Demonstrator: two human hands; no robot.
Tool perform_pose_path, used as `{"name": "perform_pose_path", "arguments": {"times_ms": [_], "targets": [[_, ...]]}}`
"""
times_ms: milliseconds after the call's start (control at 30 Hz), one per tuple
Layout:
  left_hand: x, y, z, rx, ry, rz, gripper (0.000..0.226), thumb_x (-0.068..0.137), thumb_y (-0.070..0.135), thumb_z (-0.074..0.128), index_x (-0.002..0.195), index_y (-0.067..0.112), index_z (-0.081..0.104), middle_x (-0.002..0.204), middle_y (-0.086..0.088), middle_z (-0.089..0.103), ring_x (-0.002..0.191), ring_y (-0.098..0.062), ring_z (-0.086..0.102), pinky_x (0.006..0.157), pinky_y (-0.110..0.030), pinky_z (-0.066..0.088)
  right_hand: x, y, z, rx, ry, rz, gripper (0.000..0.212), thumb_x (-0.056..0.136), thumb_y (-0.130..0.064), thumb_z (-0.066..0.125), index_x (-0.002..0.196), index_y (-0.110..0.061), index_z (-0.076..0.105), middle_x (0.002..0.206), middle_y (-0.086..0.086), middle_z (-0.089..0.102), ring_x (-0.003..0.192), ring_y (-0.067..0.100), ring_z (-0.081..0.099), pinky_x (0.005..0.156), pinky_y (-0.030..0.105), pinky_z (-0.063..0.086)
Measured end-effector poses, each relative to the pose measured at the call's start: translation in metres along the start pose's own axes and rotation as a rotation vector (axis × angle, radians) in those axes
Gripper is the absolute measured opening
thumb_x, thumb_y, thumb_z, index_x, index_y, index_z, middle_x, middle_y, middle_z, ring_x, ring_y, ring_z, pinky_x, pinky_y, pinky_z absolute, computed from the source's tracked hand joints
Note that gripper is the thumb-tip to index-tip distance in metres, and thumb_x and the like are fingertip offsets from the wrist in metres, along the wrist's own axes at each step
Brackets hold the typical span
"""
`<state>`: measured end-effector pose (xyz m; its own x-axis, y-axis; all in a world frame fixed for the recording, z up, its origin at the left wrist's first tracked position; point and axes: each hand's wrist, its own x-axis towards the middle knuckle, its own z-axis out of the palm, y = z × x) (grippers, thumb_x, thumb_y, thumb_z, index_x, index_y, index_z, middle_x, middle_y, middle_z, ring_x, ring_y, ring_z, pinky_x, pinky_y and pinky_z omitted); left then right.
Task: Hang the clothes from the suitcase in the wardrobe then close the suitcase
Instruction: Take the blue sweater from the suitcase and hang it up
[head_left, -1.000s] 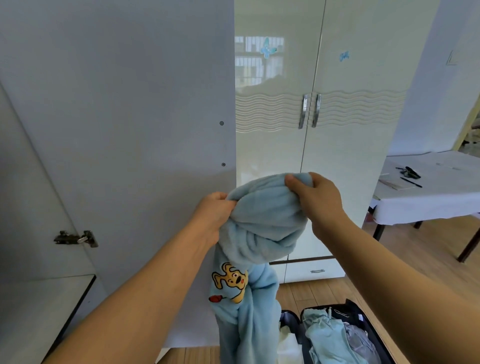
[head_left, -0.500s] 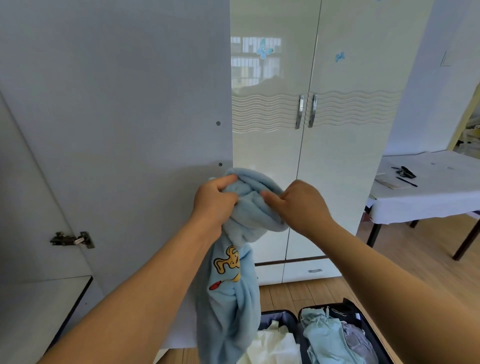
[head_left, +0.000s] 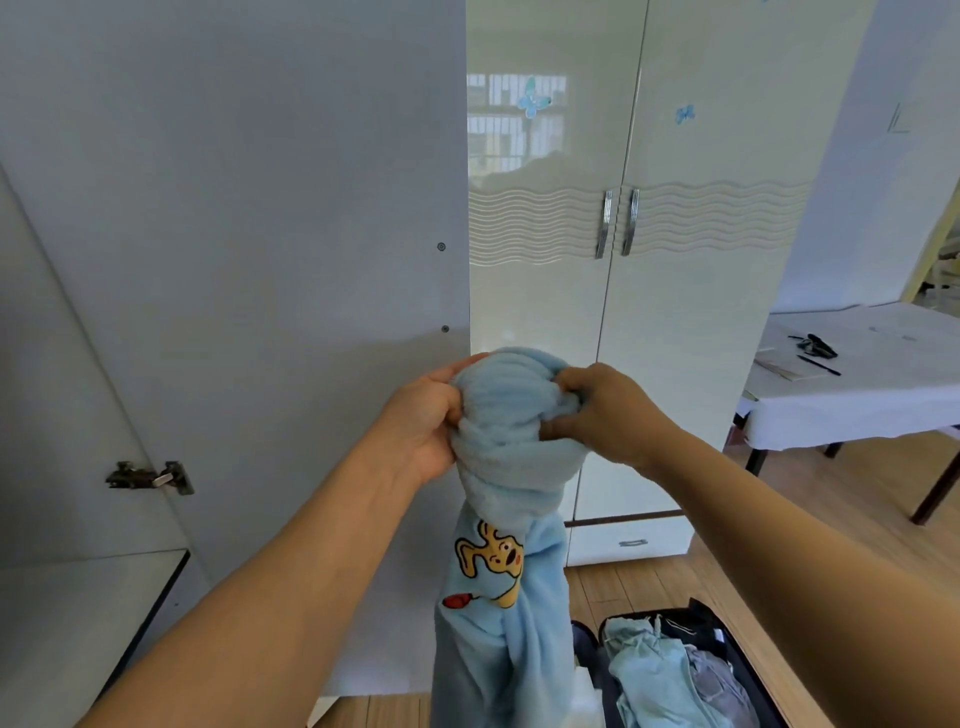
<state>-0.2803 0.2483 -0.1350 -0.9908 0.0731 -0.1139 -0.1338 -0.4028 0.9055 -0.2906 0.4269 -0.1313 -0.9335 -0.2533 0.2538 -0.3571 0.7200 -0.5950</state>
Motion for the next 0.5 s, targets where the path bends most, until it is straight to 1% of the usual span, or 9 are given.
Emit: {"name": "perform_pose_path", "arguments": {"times_ms": [33,133,167,233,300,367,400,433,500], "targets": [[0.003,-0.001,-0.004,0.021,0.037,0.013,0.063,0.070,-0.023,0.019,0.095,0.010,0.067,0.078,-0.009,0.069,0.072,-0.022,0.063,0.057,-0.024,0.055,-0.003,0.000,-0.003,0.180,0.022,-0.001,0.020,0.073,-0.026,0.078,0.079,-0.013,0.063,0.084,0.009,0.061,0.076,0.020,0.057,0.068,0.033,0.048],[0.008,-0.008,-0.015,0.138,0.171,0.011,0.039,0.072,-0.018,0.029,0.077,0.003,0.062,0.075,-0.011,0.061,0.070,-0.023,0.057,0.060,-0.026,0.048,-0.008,-0.006,-0.015,0.950,-0.017,0.088,0.013,0.085,-0.019,0.065,0.075,-0.014,0.057,0.070,-0.001,0.061,0.063,0.011,0.058,0.057,0.024,0.050],[0.009,-0.012,-0.018,0.174,0.218,-0.001,0.033,0.073,-0.017,0.033,0.075,0.001,0.061,0.077,-0.012,0.060,0.071,-0.025,0.057,0.062,-0.027,0.048,-0.008,-0.006,-0.018,1.100,-0.015,0.114,0.013,0.086,-0.020,0.061,0.075,-0.015,0.056,0.067,-0.003,0.061,0.061,0.010,0.058,0.054,0.023,0.050],[0.011,-0.016,-0.021,0.214,0.220,-0.011,0.025,0.076,-0.013,0.045,0.084,-0.001,0.065,0.088,-0.016,0.065,0.081,-0.028,0.062,0.069,-0.031,0.052,-0.008,-0.005,-0.019,1.166,0.005,0.124,0.012,0.088,-0.018,0.059,0.077,-0.014,0.056,0.067,-0.003,0.062,0.061,0.010,0.058,0.055,0.024,0.051],[0.010,-0.015,-0.018,0.169,0.042,-0.003,0.020,0.084,0.008,0.061,0.101,0.001,0.068,0.104,-0.017,0.069,0.099,-0.029,0.065,0.082,-0.035,0.053,-0.006,-0.002,-0.012,0.975,0.050,0.069,0.008,0.089,-0.012,0.060,0.081,-0.013,0.059,0.075,0.000,0.063,0.069,0.012,0.059,0.063,0.027,0.051],[0.008,-0.012,-0.008,0.189,-0.151,-0.008,0.052,0.079,0.042,0.068,0.118,0.009,0.065,0.115,-0.011,0.068,0.110,-0.024,0.063,0.093,-0.035,0.050,-0.005,0.000,-0.006,0.697,0.105,0.021,0.009,0.086,-0.007,0.062,0.080,-0.014,0.062,0.077,0.003,0.060,0.073,0.014,0.055,0.068,0.030,0.047],[0.006,-0.013,-0.001,0.269,-0.189,-0.004,0.059,0.073,0.046,0.069,0.119,0.010,0.064,0.114,-0.008,0.069,0.109,-0.022,0.064,0.093,-0.034,0.050,-0.003,-0.001,-0.003,0.560,0.130,0.002,0.007,0.084,-0.008,0.063,0.079,-0.013,0.063,0.077,0.004,0.058,0.072,0.014,0.052,0.068,0.028,0.045],[0.004,-0.016,0.005,0.356,-0.182,0.016,0.056,0.070,0.041,0.073,0.116,0.010,0.066,0.110,-0.007,0.071,0.106,-0.022,0.065,0.091,-0.032,0.051,0.000,-0.002,-0.002,0.409,0.144,-0.026,0.004,0.082,-0.010,0.064,0.079,-0.012,0.063,0.079,0.005,0.056,0.072,0.014,0.050,0.066,0.023,0.043],[0.004,-0.022,0.010,0.426,-0.062,0.082,0.040,0.071,0.020,0.079,0.107,0.007,0.068,0.102,-0.010,0.072,0.099,-0.024,0.067,0.087,-0.034,0.053,0.006,-0.005,0.000,0.009,0.099,-0.046,0.010,0.079,-0.016,0.066,0.085,-0.014,0.058,0.090,0.005,0.049,0.078,0.014,0.046,0.063,0.015,0.037]]}}
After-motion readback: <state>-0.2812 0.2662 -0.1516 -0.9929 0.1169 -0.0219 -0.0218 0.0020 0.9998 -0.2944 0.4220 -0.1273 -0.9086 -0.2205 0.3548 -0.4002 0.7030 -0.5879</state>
